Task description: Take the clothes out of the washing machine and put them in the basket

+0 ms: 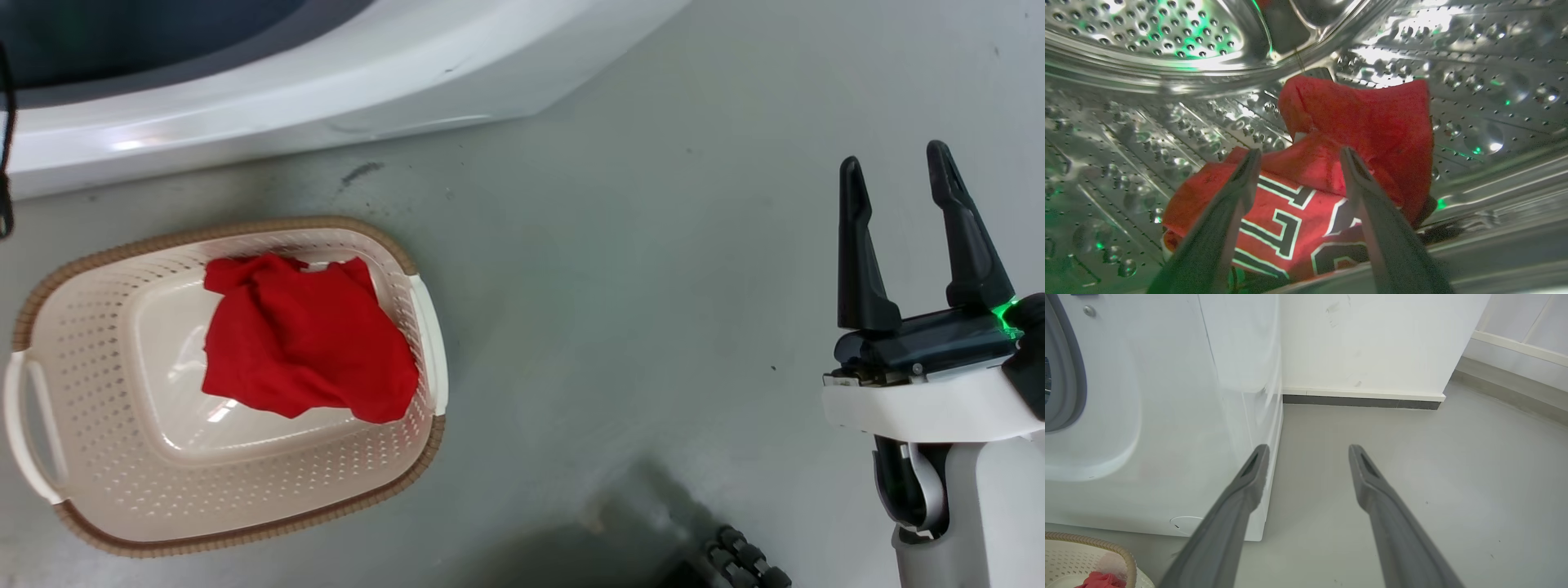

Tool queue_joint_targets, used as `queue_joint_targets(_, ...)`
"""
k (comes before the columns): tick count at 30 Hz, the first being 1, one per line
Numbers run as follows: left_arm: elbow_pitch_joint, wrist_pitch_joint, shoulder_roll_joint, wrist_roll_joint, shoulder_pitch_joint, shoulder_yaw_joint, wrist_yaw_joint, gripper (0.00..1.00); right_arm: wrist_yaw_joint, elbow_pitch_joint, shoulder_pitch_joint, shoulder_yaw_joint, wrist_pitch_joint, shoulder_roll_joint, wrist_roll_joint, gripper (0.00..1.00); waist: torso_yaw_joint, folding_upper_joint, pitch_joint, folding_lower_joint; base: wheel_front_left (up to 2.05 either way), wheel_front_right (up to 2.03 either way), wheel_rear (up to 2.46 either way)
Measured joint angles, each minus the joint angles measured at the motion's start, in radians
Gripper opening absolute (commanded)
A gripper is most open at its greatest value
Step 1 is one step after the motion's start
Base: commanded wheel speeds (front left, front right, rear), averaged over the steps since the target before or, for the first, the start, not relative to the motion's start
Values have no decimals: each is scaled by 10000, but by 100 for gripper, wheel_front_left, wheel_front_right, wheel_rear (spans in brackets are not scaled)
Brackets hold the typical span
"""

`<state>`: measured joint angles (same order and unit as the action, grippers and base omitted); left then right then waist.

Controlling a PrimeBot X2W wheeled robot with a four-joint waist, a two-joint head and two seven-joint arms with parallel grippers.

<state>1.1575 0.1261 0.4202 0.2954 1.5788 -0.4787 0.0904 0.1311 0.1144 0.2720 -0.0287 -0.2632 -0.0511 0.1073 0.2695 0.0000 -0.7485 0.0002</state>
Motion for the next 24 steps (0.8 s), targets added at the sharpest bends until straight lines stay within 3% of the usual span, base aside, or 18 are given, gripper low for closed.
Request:
queue_joint_targets(12,897,3348,527,65,1890,-546,332,100,0,186,158,-15,0,0,374,100,584,0,-1034,-1,0,0,0)
queue_joint_targets(24,965,3716,685,90,2045,-928,374,100,0,244,351,-59,0,2,384,100,614,0,-1438,-1,0,0,0)
